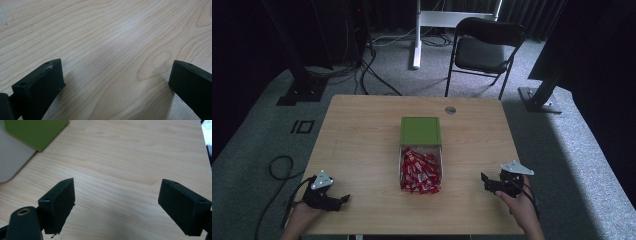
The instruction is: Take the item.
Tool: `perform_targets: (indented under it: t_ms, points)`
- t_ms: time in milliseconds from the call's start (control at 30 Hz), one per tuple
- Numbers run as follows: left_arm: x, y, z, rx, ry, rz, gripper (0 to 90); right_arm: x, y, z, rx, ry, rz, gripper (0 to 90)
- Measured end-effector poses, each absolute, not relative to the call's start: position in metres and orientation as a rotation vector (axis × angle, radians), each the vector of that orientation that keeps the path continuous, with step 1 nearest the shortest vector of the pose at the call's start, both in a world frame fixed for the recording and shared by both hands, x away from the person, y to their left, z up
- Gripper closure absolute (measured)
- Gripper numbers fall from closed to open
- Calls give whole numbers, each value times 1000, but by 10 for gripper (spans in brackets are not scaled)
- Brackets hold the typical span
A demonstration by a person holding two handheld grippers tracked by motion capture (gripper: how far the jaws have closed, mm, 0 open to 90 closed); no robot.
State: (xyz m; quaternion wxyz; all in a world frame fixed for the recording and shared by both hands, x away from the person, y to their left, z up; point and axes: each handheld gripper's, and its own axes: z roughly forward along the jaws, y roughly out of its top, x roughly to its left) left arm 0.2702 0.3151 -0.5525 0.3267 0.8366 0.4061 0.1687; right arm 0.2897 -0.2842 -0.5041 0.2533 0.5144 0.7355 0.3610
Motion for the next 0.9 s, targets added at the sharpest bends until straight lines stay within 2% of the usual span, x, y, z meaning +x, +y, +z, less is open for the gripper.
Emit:
perform_targets:
  t_ms: [900]
  points:
    - [270, 315, -552, 2192, 1066, 440, 7, 307, -223, -448, 1207, 2073, 1173, 145]
